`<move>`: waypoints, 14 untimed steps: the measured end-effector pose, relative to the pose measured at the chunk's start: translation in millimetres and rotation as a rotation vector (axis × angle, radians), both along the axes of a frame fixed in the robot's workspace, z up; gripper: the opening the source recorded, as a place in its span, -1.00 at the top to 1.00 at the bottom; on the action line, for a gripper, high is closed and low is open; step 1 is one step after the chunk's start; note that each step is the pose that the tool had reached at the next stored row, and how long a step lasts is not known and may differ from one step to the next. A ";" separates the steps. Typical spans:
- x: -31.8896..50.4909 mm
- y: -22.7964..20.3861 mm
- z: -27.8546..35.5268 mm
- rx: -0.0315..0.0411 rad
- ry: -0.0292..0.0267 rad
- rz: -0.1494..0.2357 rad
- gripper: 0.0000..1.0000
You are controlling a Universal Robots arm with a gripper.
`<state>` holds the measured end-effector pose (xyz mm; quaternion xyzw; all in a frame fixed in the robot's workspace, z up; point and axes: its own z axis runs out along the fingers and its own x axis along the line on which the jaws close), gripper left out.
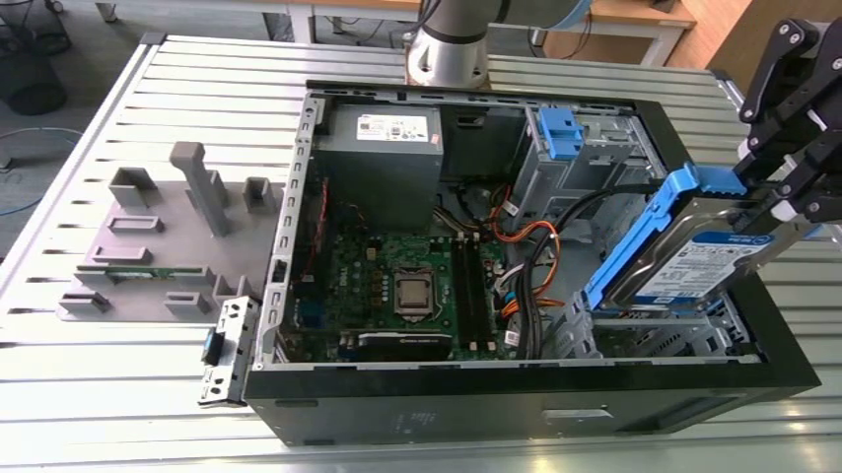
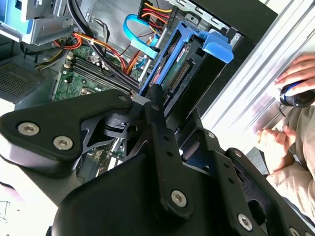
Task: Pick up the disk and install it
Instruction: 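Insert the disk into the insertion slot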
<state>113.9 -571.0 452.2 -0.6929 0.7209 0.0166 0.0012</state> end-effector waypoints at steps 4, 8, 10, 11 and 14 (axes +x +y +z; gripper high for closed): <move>0.0 0.0 -3.6 0.0001 0.0000 0.000 0.31; 0.0 0.0 -8.8 0.0000 0.0000 0.000 0.31; 0.0 0.0 -12.4 0.0000 0.0000 0.000 0.31; 0.0 0.0 -14.2 0.0000 0.0000 0.000 0.31; 0.0 0.0 -19.7 -0.0004 0.0000 0.000 0.31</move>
